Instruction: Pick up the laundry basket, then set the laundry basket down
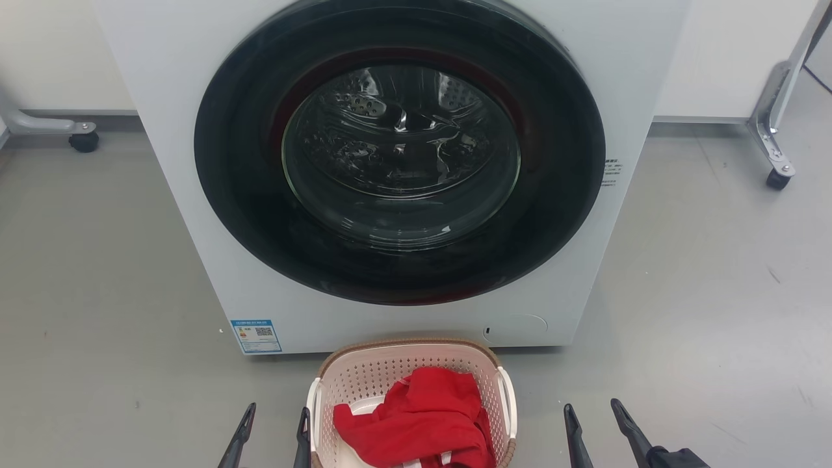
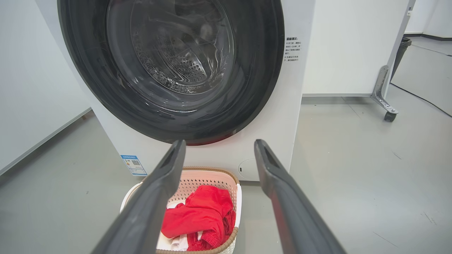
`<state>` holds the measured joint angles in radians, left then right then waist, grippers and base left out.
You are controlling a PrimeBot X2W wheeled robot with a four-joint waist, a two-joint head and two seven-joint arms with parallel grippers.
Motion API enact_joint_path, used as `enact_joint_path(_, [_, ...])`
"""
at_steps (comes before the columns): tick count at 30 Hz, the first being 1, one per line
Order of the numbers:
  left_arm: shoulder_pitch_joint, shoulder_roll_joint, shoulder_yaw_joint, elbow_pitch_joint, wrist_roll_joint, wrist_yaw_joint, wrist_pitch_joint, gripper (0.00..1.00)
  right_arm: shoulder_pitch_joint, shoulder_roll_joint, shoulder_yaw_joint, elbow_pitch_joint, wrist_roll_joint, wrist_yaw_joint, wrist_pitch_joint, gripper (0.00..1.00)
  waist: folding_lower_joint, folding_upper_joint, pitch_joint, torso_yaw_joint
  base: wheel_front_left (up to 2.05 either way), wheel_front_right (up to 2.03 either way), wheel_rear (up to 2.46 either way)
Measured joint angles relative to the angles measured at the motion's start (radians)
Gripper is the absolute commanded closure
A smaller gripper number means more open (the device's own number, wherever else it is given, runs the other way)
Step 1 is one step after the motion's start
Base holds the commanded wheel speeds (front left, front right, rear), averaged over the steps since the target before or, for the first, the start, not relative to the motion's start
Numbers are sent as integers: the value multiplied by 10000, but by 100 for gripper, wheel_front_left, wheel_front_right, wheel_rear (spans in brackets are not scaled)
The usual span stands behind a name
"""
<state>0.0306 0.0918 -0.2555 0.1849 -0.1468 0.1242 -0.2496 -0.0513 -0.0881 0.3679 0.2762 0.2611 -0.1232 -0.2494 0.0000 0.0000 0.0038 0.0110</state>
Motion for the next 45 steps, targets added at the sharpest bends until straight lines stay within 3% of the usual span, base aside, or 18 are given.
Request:
enact_joint_path(33, [155,-173,146,140,-178,-8,0,0,121,115,-192,8,-151,180,0,0,0,0,22,9,0,0,0])
enact_joint_path(45, [134,-219,153,67,-192,-10,0,0,63,171,-299,-63,-211,267,0,0,0,0,678,7,0,0,0])
